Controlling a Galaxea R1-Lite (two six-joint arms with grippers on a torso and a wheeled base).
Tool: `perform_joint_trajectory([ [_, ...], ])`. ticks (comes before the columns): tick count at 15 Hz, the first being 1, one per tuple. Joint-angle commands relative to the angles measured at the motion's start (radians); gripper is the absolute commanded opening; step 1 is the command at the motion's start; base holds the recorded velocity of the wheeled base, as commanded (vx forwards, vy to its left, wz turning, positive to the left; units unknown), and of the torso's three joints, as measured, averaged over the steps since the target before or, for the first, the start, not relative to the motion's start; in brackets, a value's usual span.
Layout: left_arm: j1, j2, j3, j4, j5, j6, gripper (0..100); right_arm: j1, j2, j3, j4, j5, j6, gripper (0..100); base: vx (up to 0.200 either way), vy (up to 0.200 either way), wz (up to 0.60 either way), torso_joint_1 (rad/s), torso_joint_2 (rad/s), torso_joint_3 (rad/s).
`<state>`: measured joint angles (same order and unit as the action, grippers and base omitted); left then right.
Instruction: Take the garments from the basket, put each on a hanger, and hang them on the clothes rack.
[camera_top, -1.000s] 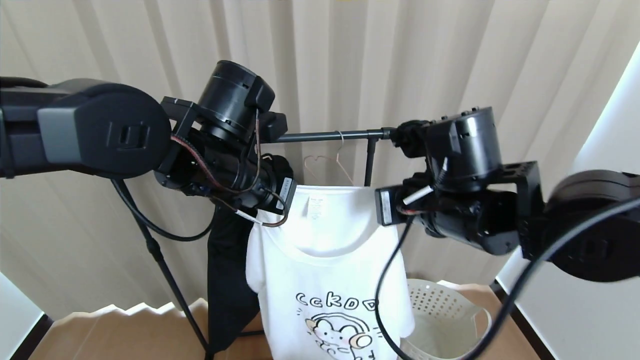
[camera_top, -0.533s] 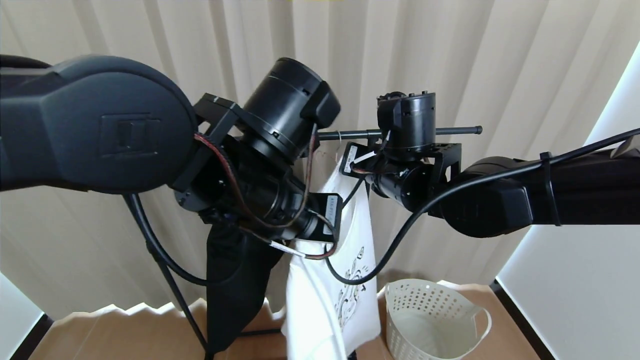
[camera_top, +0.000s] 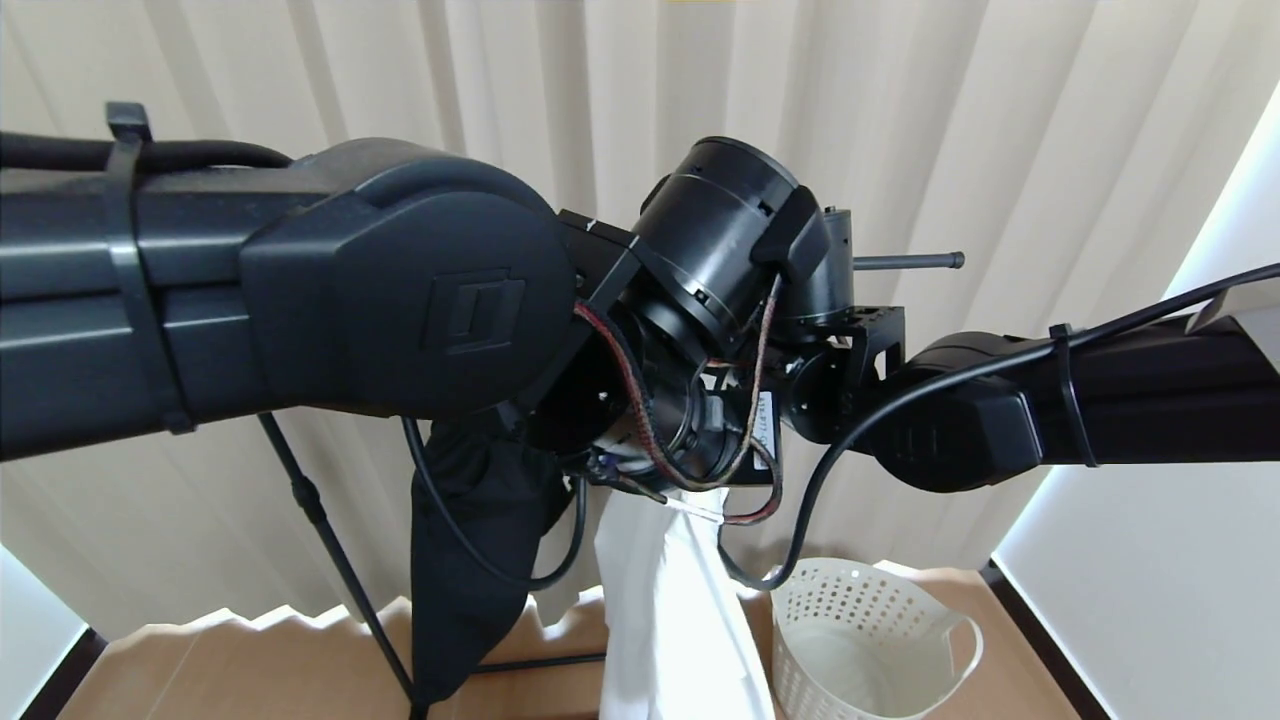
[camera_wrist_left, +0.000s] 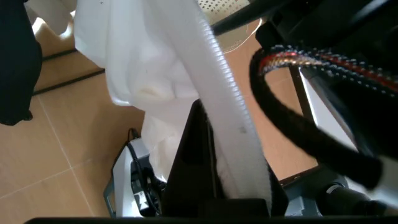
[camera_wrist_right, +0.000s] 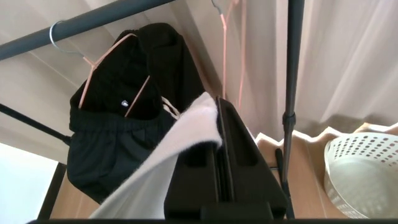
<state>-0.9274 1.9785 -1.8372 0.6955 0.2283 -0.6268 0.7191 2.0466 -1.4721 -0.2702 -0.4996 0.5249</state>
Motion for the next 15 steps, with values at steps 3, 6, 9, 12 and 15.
perform_joint_trajectory([
  [3,0.006,-0.015,0.016,0.021,0.045,0.016,0,-0.007,-0.023,0.010,0.006,-0.004,-0.003,0,0.000,0.000,0.00,0.000,0.00,0.000],
  [6,0.033,-0.060,0.110,0.052,0.114,0.036,0,-0.047,-0.112,0.110,0.003,-0.004,-0.063,0,0.000,0.000,0.00,0.000,0.00,0.000],
  [9,0.111,-0.050,0.125,0.033,0.120,0.058,0,-0.063,-0.232,0.236,0.011,-0.004,-0.213,0,0.000,0.000,0.00,0.000,0.00,0.000],
  [12,0.205,-0.021,0.130,-0.073,0.112,0.214,0,-0.072,-0.344,0.403,0.000,-0.020,-0.422,0,0.000,0.000,0.00,0.000,0.00,0.000],
  [15,0.229,-0.004,0.133,-0.131,0.109,0.279,0,-0.113,-0.321,0.401,0.000,-0.020,-0.427,0,0.000,0.000,0.00,0.000,0.00,0.000],
])
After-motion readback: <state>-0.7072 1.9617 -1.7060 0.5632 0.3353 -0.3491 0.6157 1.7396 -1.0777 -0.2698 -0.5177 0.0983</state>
